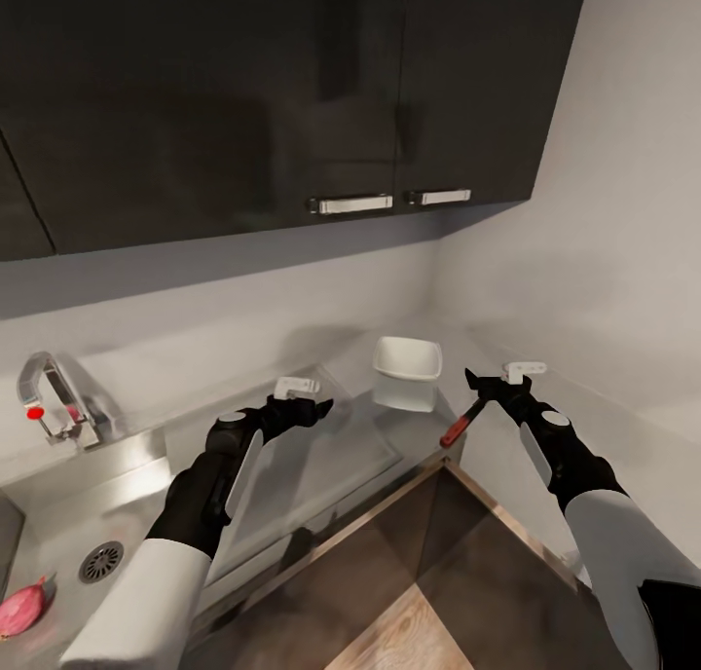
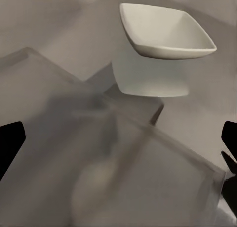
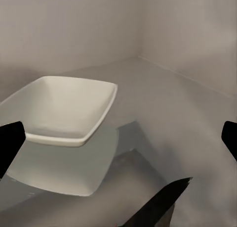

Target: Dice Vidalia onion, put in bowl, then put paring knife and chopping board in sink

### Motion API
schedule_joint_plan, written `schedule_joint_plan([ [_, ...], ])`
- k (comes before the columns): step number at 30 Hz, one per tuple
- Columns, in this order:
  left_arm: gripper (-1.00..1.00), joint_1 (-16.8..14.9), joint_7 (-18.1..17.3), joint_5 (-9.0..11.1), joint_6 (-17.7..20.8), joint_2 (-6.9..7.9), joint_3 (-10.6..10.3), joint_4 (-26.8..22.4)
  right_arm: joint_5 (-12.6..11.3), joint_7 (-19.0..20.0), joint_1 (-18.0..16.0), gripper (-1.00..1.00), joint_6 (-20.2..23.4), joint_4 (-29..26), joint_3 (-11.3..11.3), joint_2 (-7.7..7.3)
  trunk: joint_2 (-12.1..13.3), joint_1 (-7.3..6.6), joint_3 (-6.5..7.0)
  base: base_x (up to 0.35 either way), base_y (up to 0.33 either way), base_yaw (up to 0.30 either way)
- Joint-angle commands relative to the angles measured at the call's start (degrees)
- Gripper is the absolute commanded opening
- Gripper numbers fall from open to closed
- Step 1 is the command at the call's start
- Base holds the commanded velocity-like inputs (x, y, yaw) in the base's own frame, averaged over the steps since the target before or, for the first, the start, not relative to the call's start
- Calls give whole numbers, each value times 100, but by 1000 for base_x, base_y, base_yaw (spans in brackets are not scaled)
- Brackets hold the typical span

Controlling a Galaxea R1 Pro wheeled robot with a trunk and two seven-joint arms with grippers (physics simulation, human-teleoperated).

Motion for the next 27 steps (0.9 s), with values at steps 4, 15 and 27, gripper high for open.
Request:
schedule_joint_plan([
  [4, 100, -5, -12, 4, 26, -2, 4, -8, -25, 41, -6, 100, -6, 4, -18, 1, -12, 6, -13, 237, -171, 0],
  [15, 100, -5, -3, 4, 16, -2, 6, -8, -26, 41, -6, 100, -6, 4, -18, 1, -12, 6, -13, 235, -181, 0],
  [27, 100, -5, -5, 4, 15, -2, 6, -8, -26, 41, -6, 100, 4, 4, -18, 1, -12, 6, -13, 13, -11, 0],
])
